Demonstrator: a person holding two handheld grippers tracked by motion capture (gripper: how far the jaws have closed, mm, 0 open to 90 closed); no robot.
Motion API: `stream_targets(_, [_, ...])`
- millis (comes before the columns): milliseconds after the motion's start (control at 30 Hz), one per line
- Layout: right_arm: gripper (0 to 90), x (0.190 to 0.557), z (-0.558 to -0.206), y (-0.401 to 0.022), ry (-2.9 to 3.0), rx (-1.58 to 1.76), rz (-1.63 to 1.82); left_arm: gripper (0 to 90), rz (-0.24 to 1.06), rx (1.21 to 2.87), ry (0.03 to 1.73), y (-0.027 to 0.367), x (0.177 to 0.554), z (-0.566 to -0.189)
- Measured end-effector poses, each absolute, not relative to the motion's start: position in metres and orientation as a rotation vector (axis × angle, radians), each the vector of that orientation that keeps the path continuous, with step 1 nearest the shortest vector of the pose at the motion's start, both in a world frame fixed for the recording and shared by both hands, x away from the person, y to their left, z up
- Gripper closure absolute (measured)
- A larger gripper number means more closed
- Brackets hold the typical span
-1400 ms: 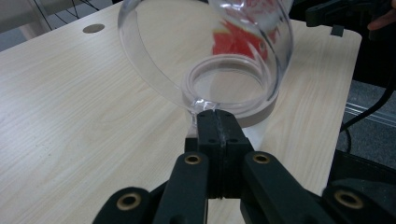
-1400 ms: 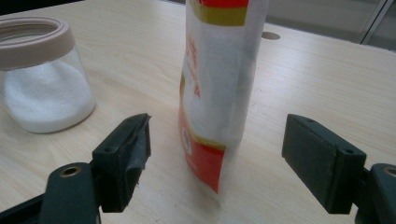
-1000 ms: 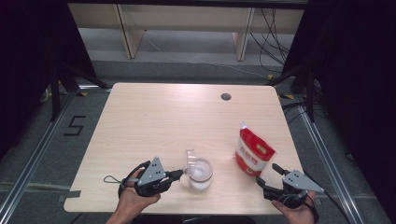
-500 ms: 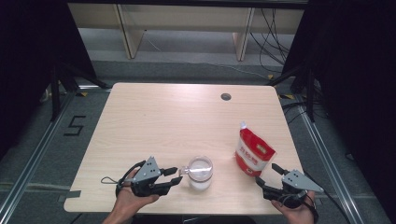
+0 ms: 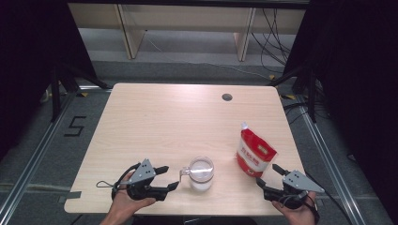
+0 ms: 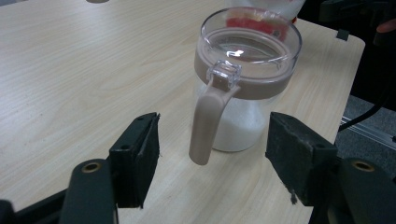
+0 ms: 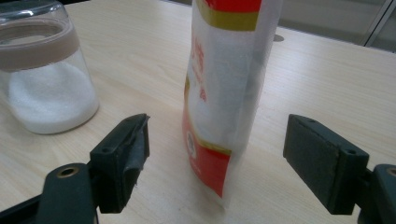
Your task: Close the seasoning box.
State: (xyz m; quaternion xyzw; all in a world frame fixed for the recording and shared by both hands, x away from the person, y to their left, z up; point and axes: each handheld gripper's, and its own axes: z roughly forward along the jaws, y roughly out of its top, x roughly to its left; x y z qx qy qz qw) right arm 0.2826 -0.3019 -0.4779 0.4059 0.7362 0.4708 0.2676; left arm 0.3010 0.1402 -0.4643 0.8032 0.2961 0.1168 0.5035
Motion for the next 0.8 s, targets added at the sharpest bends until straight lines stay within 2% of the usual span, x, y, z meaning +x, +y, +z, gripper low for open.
stream_targets(800, [23.3,0.284,-0.478,-0.302,1.995,1.068,1.267,29.5,0.272,1.951,0.75,0.153,0.287,-0.474])
